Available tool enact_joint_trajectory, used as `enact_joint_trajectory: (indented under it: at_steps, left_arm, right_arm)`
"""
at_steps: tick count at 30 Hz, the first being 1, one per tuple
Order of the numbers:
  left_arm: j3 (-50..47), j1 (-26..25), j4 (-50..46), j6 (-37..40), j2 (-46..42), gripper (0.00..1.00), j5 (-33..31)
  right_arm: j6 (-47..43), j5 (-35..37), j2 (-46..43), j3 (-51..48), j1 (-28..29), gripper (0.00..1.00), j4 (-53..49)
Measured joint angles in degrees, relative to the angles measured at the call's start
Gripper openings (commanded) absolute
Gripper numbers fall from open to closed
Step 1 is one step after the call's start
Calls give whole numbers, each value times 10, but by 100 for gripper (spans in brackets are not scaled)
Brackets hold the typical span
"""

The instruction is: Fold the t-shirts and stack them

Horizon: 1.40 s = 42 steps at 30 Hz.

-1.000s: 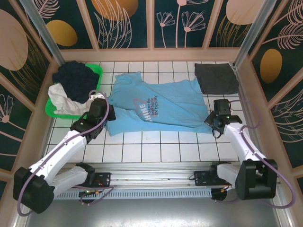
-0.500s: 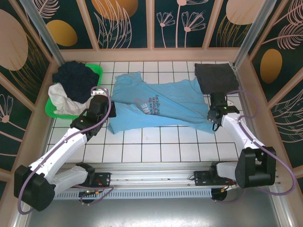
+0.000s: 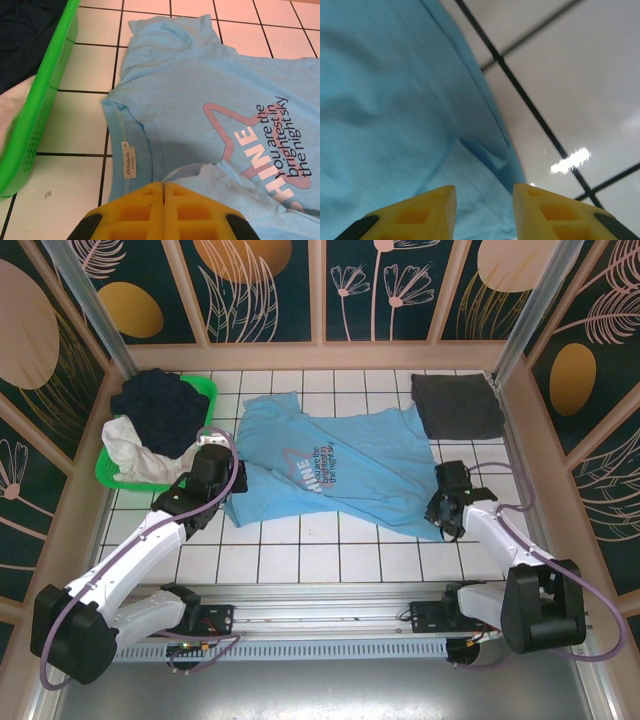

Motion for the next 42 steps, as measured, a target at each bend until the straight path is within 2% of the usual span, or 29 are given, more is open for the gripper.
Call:
enact_joint_trajectory:
  at_steps: [4, 11, 20, 27, 30, 34, 37, 42]
  left_arm:
    - [0, 0, 3, 1, 2, 0, 0]
    - [-2, 0, 11, 1, 5, 0, 0]
    - [-5, 0, 11, 1, 5, 0, 0]
    - [-5, 0, 10, 2, -3, 0, 0]
    - [-5, 0, 11, 2, -12, 0, 0]
    - [-5, 0, 11, 3, -14, 0, 5]
    - [-5, 0, 11, 3, -14, 0, 11]
    - [-5, 0, 12, 3, -10, 0, 15]
  right_arm:
    - [38, -15, -15, -25, 10, 38, -1]
    - [56, -17, 11, -25, 17, 26, 8]
    - [47, 2, 18, -2, 17, 0, 4]
    - [29, 23, -46, 77, 16, 0, -35]
    - [25, 22, -63, 84, 14, 22, -36]
    - [27, 16, -52, 63, 14, 29, -33]
    - [30, 17, -31, 30, 14, 31, -19]
    - [30, 10, 28, -4, 15, 30, 19]
